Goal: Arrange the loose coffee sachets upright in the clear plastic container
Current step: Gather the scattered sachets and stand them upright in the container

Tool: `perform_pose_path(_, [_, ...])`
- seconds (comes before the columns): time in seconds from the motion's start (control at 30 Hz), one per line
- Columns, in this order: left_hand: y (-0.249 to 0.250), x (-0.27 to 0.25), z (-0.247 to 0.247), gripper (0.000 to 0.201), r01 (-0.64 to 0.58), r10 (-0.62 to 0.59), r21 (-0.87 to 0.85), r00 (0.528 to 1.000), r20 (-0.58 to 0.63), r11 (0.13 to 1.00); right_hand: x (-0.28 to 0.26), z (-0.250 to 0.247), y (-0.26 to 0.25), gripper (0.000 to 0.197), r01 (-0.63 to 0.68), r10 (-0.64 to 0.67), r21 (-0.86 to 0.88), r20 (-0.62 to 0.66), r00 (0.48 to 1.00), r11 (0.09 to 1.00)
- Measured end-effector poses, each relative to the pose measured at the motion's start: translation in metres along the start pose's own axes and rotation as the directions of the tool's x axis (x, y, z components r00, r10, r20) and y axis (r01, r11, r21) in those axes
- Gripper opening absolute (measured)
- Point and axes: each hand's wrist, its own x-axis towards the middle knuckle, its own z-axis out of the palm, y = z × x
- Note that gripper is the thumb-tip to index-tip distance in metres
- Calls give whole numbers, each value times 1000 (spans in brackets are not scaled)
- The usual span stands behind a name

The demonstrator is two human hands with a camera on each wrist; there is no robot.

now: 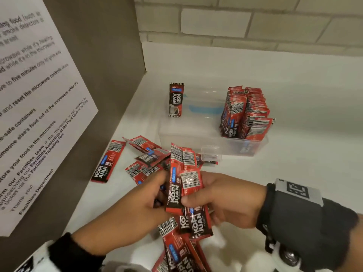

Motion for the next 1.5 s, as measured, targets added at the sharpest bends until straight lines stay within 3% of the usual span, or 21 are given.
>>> perform_pose_path(0.1, [-1,1,-1,29,-27,28,33,998,-54,999,0,-3,4,32,28,-29,60,12,1000,998])
perform_pose_path(0.2, [-2,2,-2,41,-50,54,42,994,-93,998,-1,-1,0,43,62,-62,70,10,998,996])
perform_pose_path(0.27, [-3,2,-4,45,-59,61,20,991,-118,998,0,-2,2,37,103,-105,59,31,994,993])
perform_pose_path(0.33, [-1,3,-9,41,-63,60,-24,990,-129,998,4,-6,4,27,162,-159,82,-36,987,983])
perform_pose_path(0.43, [10,3,-15,18,-66,57,-67,991,-122,996,11,-9,14,35,225,-216,79,-109,970,971])
perform_pose_path(0.57, [25,8,-20,24,-76,72,-23,986,-147,997,15,-2,6,53,355,-344,88,-122,931,931])
perform_pose_path(0.7, [18,27,-22,10,-47,37,-43,976,-215,998,17,-1,-3,56,437,-424,70,-147,893,897])
perform_pose_path(1.07, [17,36,-17,11,-24,10,-66,979,-202,998,18,-14,1,48,414,-406,227,-81,910,882])
perform_pose_path(1.17, [18,33,-16,11,-21,1,-96,981,-196,995,13,-12,1,42,429,-426,186,-57,903,884])
perform_pose_path(1.37, [24,27,-11,22,-70,60,-71,990,-129,995,18,-13,6,46,494,-480,93,-140,866,864])
perform_pose_path(1.5, [25,21,-18,32,-144,130,-50,967,-217,988,14,-22,5,49,504,-485,99,-168,858,858])
